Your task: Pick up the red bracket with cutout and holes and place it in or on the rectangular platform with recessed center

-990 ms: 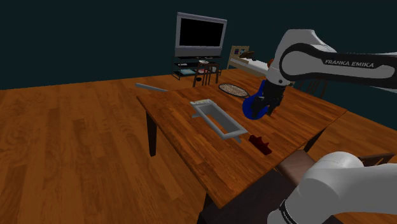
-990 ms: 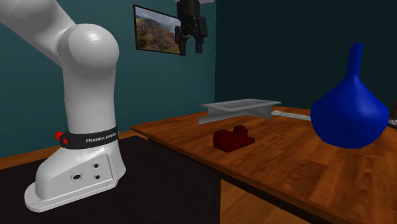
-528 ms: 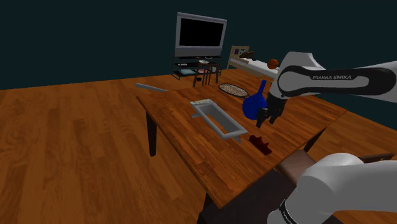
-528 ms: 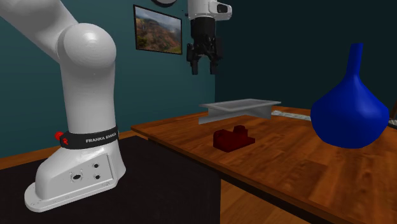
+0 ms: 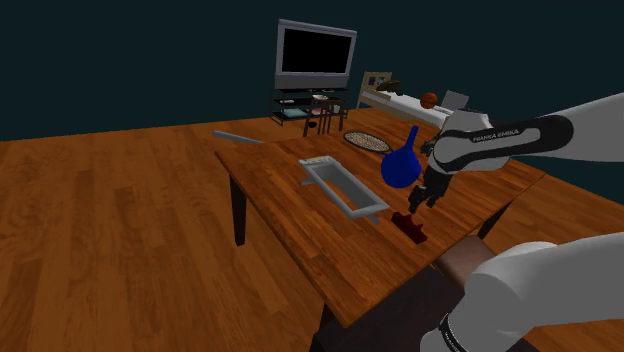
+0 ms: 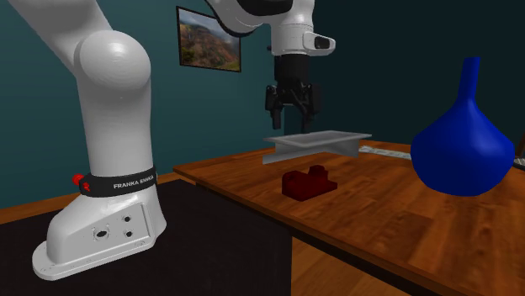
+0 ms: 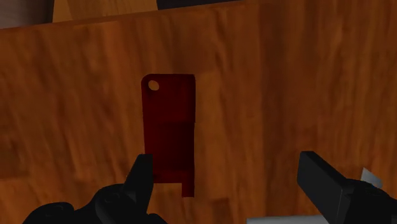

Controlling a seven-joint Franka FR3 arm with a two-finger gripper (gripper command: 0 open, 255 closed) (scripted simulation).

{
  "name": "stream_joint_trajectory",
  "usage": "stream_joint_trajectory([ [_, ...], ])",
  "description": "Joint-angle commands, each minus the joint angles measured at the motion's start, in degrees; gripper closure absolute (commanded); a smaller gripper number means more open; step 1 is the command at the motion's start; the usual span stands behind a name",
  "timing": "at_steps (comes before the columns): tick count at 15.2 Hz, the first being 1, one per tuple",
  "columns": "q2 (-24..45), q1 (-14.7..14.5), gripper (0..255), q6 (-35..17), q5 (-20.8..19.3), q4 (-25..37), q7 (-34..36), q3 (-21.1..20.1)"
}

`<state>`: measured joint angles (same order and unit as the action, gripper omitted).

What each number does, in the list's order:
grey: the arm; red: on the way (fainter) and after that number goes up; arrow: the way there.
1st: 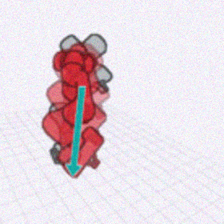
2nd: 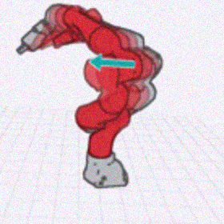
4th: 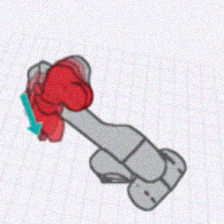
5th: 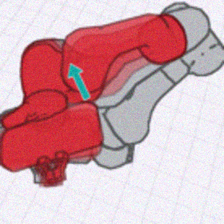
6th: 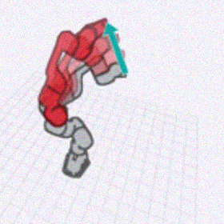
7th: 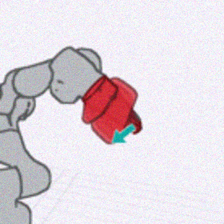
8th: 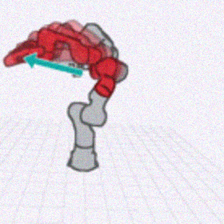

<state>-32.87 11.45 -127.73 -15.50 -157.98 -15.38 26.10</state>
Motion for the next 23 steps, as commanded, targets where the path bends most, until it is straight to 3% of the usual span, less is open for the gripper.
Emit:
stream_joint_trajectory([
  [1,4.3,0.1,0,-4.6,-0.5,-0.2,-2.7,3.1],
  [4,10.8,-0.6,0,-10.1,0.4,0.7,-7.0,7.5],
  [11,17.1,-2.6,0,-17.8,2.6,-1.0,-8.9,9.8],
  [19,17.6,-2.8,0,-18.4,2.9,-1.1,-9.1,10.0],
  [20,17.6,-2.8,255,-18.4,2.9,-1.1,-9.1,10.0],
  [23,17.6,-2.8,255,-18.4,2.9,-1.1,-9.1,10.0],
])
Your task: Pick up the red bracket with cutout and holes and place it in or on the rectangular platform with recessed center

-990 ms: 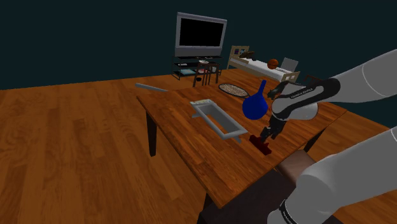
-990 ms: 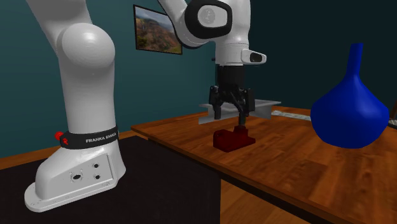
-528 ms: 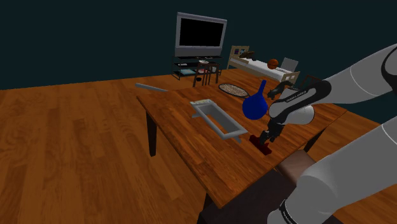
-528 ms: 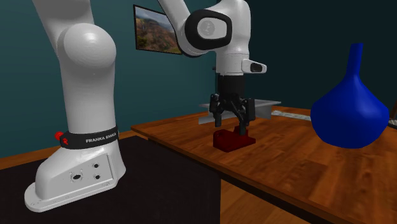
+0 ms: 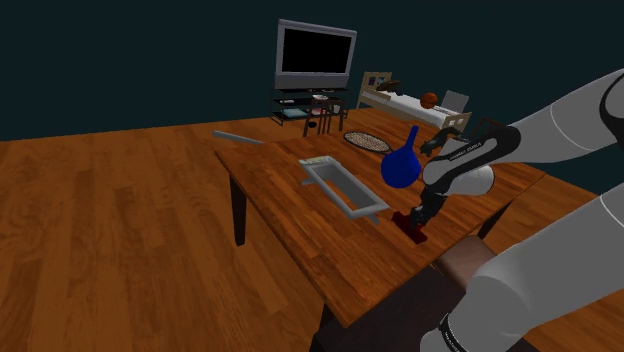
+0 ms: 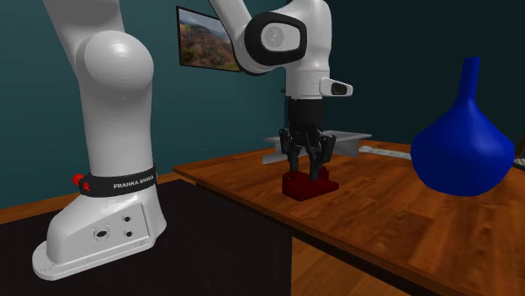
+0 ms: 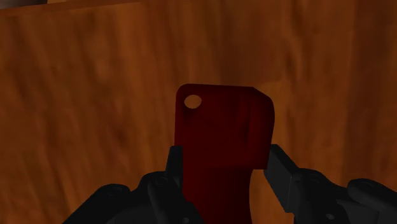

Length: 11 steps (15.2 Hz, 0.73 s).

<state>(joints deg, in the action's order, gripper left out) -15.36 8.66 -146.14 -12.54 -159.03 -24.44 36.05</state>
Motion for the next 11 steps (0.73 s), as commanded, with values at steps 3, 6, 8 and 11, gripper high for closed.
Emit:
stream_joint_trajectory([
  [3,0.1,0.0,255,0.0,-0.1,-0.1,0.0,0.0],
  [6,0.1,0.0,255,0.0,0.0,-0.1,0.0,0.0],
  [8,-1.8,0.7,255,2.2,-1.0,0.3,0.8,-0.7],
  [11,-4.5,1.5,255,5.5,-1.9,1.0,1.7,-1.7],
])
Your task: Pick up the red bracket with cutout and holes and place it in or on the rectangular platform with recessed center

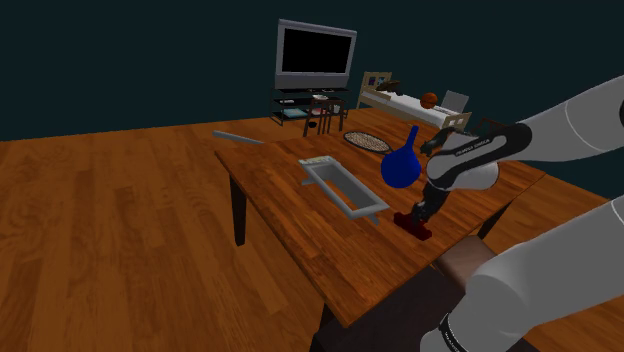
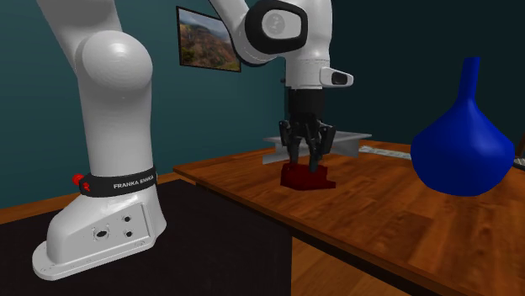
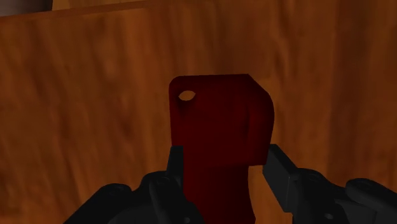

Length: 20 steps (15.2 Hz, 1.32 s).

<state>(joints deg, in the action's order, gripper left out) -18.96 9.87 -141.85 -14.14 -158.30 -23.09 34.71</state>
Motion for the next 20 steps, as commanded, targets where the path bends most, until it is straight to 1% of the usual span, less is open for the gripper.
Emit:
stream_joint_trajectory([
  [1,-1.8,0.5,255,2.3,-0.6,0.6,0.5,-0.7],
  [9,-7.7,1.7,255,10.7,-1.4,3.2,1.9,-3.1],
  [20,-13.4,2.3,255,21.2,-1.0,8.1,2.7,-6.0],
])
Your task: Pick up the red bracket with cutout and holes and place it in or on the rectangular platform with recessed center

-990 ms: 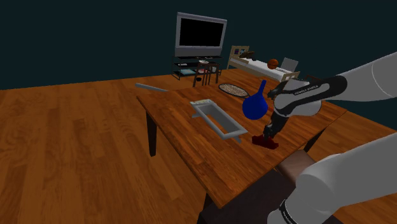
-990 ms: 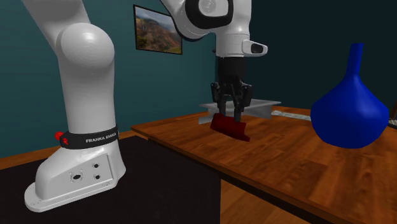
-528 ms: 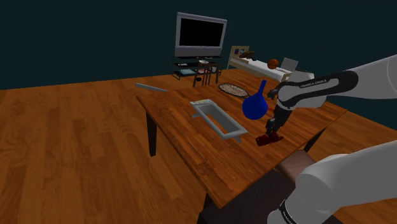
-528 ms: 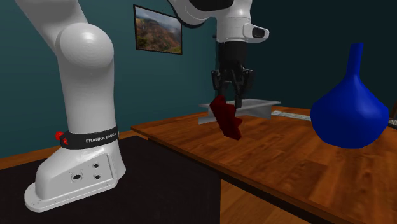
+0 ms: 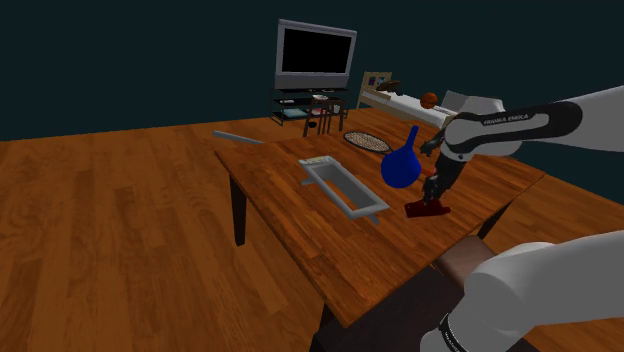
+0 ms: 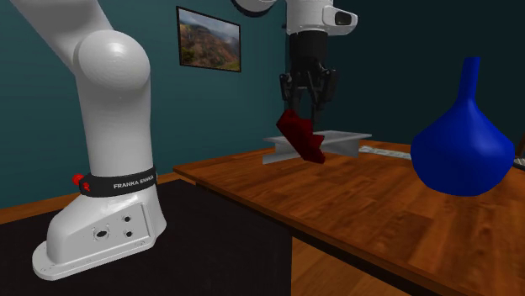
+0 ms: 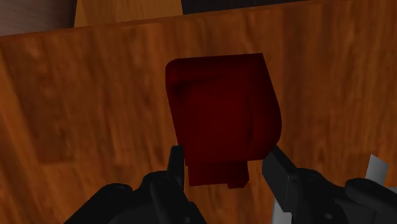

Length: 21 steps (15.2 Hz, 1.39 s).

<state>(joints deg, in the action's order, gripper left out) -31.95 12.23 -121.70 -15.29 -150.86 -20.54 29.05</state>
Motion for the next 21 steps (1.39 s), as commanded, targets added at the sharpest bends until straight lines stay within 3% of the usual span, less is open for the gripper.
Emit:
stream_joint_trajectory([
  [1,-0.8,-0.1,255,2.0,0.3,1.2,0.1,-0.6],
  [8,-2.7,-0.1,255,7.4,0.9,4.7,0.3,-1.9],
  [21,16.4,-11.0,255,5.4,11.4,20.7,10.5,-9.1],
])
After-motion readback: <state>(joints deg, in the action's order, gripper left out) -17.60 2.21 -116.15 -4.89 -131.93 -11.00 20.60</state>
